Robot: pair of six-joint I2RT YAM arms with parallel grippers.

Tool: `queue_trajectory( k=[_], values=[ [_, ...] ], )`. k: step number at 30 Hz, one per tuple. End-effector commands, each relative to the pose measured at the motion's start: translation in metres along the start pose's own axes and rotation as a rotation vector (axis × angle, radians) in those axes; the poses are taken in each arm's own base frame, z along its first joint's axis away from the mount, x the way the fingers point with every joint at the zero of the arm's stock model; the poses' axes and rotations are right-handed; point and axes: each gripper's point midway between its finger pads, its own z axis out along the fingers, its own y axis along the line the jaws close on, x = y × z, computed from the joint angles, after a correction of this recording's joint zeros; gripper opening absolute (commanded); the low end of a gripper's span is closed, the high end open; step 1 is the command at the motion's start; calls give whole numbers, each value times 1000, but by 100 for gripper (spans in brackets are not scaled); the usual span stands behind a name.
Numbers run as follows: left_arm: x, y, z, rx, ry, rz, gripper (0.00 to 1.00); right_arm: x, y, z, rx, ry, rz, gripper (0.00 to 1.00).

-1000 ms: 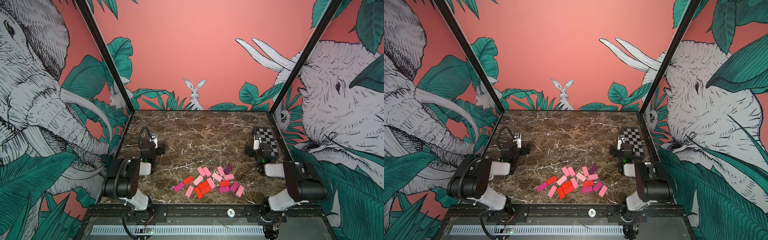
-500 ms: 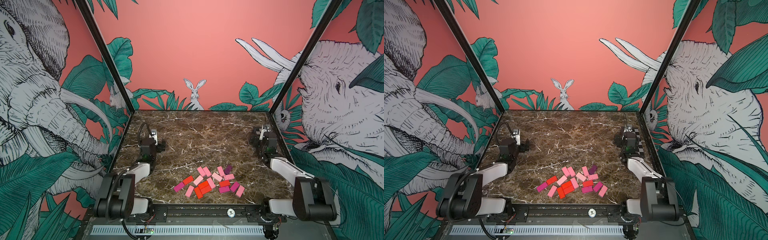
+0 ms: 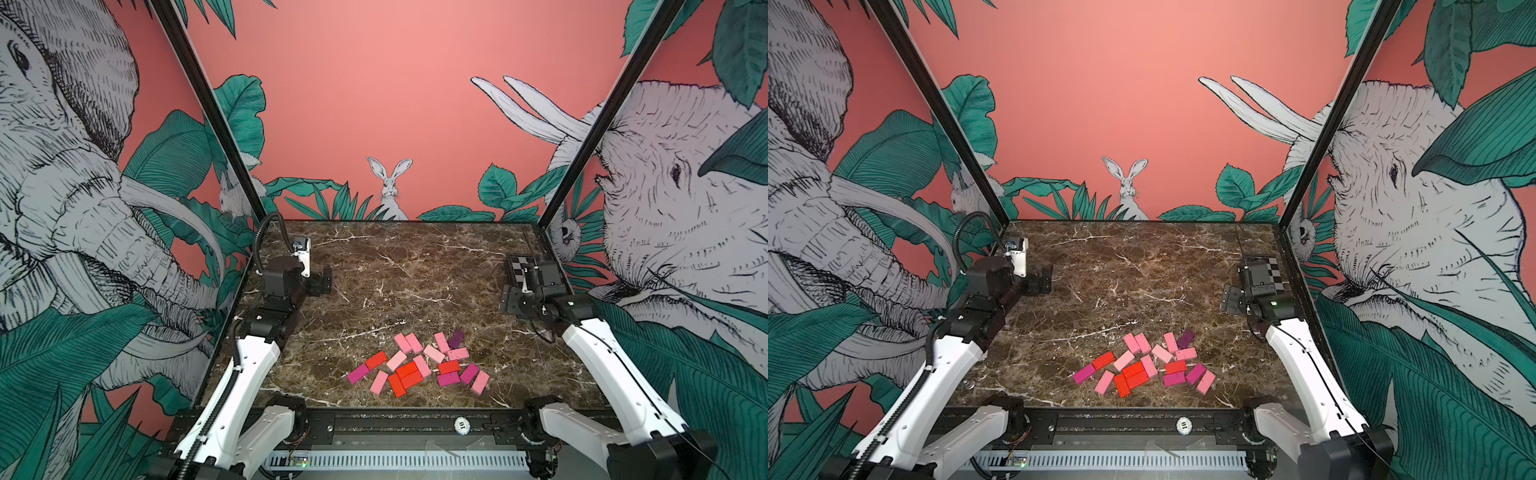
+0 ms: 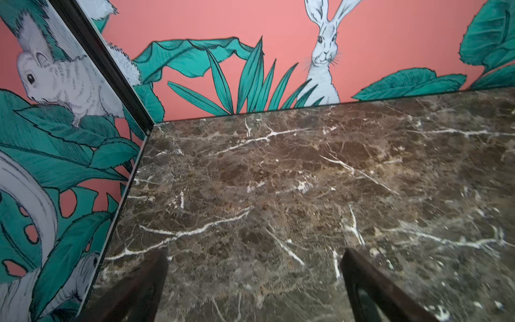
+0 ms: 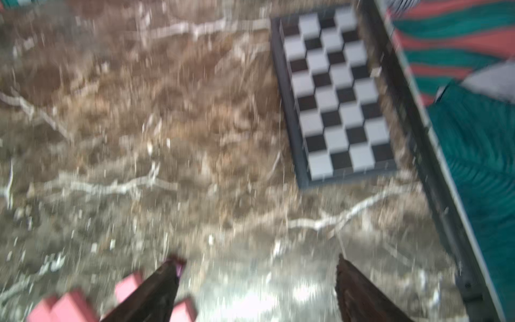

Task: Assemble the letter t with building blocks
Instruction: Adjust the building block at the center of the board.

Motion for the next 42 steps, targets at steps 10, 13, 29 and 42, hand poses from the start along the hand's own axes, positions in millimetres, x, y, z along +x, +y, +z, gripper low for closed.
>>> queue_trajectory(
  k=[10,13,29,42],
  values=[
    [26,-6,-21,41,148,-26,99,141,6,-2,-17,446,53,66],
    [24,-3,-20,27,148,-16,99,156,10,4,-16,485,39,66],
    [39,-39,-4,228,198,13,99,203,44,48,-78,606,-42,56],
    [42,-56,-3,334,170,30,99,221,46,60,-81,656,-73,48]
  ],
)
